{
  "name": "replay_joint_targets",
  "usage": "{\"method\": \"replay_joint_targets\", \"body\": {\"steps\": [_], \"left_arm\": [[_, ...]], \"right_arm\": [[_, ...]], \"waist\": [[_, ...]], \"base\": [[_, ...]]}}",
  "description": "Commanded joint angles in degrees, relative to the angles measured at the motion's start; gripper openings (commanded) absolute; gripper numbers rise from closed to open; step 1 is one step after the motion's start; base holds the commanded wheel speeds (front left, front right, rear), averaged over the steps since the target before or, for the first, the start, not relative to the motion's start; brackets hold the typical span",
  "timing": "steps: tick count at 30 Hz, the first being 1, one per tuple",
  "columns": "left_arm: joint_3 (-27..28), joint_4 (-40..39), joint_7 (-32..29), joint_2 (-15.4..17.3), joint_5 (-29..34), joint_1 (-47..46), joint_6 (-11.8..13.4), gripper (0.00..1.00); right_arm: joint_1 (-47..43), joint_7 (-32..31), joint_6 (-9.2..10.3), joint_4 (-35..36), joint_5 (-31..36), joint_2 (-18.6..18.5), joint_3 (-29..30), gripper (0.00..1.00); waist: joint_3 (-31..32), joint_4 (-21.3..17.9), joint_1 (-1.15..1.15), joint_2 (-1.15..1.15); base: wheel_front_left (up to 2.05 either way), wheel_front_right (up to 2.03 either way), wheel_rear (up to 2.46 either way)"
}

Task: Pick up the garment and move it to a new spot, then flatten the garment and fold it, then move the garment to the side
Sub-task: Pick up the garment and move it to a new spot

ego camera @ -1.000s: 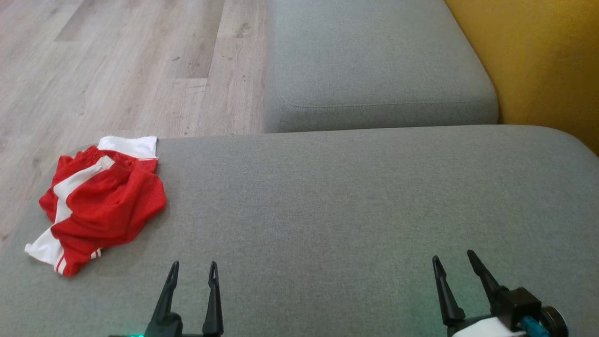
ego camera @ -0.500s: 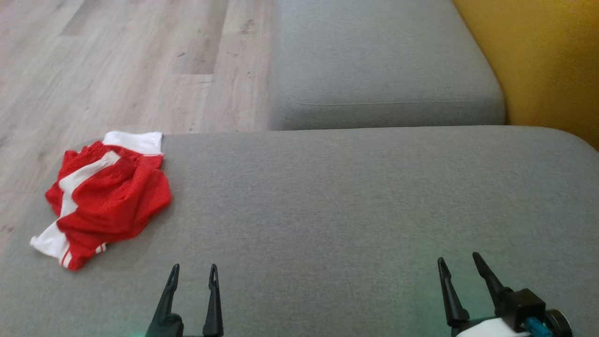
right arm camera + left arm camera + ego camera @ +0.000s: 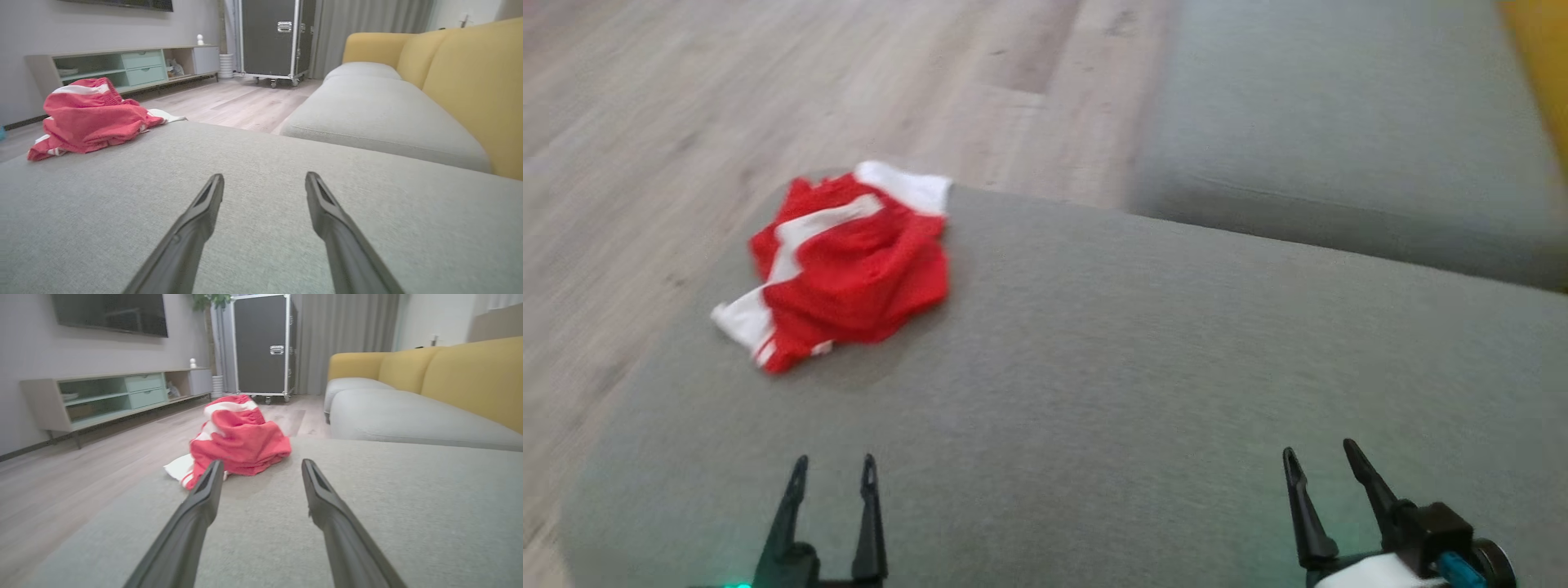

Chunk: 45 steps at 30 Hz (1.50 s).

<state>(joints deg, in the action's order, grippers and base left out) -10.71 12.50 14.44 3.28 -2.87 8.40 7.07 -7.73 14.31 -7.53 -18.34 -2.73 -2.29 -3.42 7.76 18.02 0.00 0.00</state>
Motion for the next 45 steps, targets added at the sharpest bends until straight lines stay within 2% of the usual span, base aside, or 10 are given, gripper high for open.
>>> {"method": "replay_joint_targets", "body": {"steps": [1,10,15,20,26,31,35,40,45], "left_arm": [[3.1,-2.8,0.6,0.1,0.4,-3.6,0.8,1.00],[7.1,-7.8,0.6,-0.2,0.1,-2.4,4.3,1.00],[7.9,-10.1,0.6,-0.2,1.0,-2.2,5.0,1.00],[8.4,-11.7,0.6,1.4,2.5,-5.9,4.5,1.00],[7.1,-9.8,0.6,5.8,3.7,-19.2,0.6,1.00],[5.0,-1.2,0.0,6.8,3.1,-35.1,-3.6,1.00],[2.6,8.2,-4.0,5.9,3.6,-48.9,-6.0,1.00],[1.0,22.3,-9.9,6.1,5.1,-61.0,-7.2,1.00],[0.6,35.9,-16.8,6.7,5.6,-68.2,-7.2,1.00]], "right_arm": [[3.5,0.7,0.04,1.8,-0.1,-0.6,-1.9,1.00],[8.0,0.7,0.04,0.3,2.0,-0.6,-4.6,1.00],[8.4,0.7,0.04,-0.3,3.1,-0.6,-4.0,1.00],[7.3,0.7,0.04,0.5,5.5,-0.6,-2.0,1.00],[6.4,0.7,0.04,3.4,7.4,-3.4,0.4,1.00],[7.8,0.7,0.04,6.1,8.2,-7.7,0.6,1.00],[9.9,0.7,0.04,8.2,8.0,-11.8,1.0,1.00],[11.6,0.7,0.04,9.9,7.4,-14.5,0.8,1.00],[12.4,0.7,0.04,11.0,6.9,-16.5,1.4,1.00]], "waist": [[-2.2,6.0,0.00,0.00],[-6.3,9.6,0.00,0.00],[-7.9,10.9,0.00,0.00],[-9.8,12.3,0.00,0.00],[-15.4,12.8,0.00,0.00],[-21.8,10.3,0.00,0.00],[-27.2,8.3,0.00,0.00],[-30.4,4.7,0.00,0.00],[-33.6,1.8,0.00,0.00]], "base": [[0.00,0.00,0.00],[0.00,0.00,0.00],[0.00,0.00,0.00],[0.00,0.00,0.00],[0.00,0.00,0.00],[0.00,0.00,0.00],[0.00,0.00,0.00],[0.00,0.00,0.00],[0.00,0.00,0.00]]}}
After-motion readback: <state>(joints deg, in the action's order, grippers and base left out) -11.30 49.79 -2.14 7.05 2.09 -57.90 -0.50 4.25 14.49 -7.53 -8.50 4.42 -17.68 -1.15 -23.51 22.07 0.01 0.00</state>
